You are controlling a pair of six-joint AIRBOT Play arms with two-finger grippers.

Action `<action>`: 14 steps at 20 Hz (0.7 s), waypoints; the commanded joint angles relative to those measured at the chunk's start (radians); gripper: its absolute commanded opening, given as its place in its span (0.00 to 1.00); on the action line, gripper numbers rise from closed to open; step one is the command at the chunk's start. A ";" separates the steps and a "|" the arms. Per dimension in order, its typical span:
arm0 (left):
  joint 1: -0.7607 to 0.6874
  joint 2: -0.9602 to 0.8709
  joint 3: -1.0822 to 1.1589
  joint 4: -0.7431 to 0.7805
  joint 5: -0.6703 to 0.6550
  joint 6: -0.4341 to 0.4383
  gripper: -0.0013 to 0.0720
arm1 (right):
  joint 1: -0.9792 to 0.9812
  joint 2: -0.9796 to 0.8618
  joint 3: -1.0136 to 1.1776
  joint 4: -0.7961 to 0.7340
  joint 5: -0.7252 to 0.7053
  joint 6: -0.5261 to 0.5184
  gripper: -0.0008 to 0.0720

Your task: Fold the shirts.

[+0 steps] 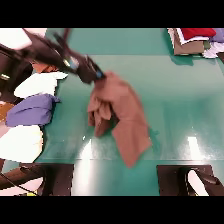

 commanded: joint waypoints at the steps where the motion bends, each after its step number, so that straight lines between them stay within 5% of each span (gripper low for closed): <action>1: -0.009 -0.018 -0.291 0.022 0.086 -0.041 0.06 | 0.000 0.004 0.000 0.000 0.026 0.000 0.03; 14: 0.100 -0.021 -0.340 0.021 0.215 -0.066 0.07 | 0.000 0.004 0.000 0.002 0.045 0.001 0.03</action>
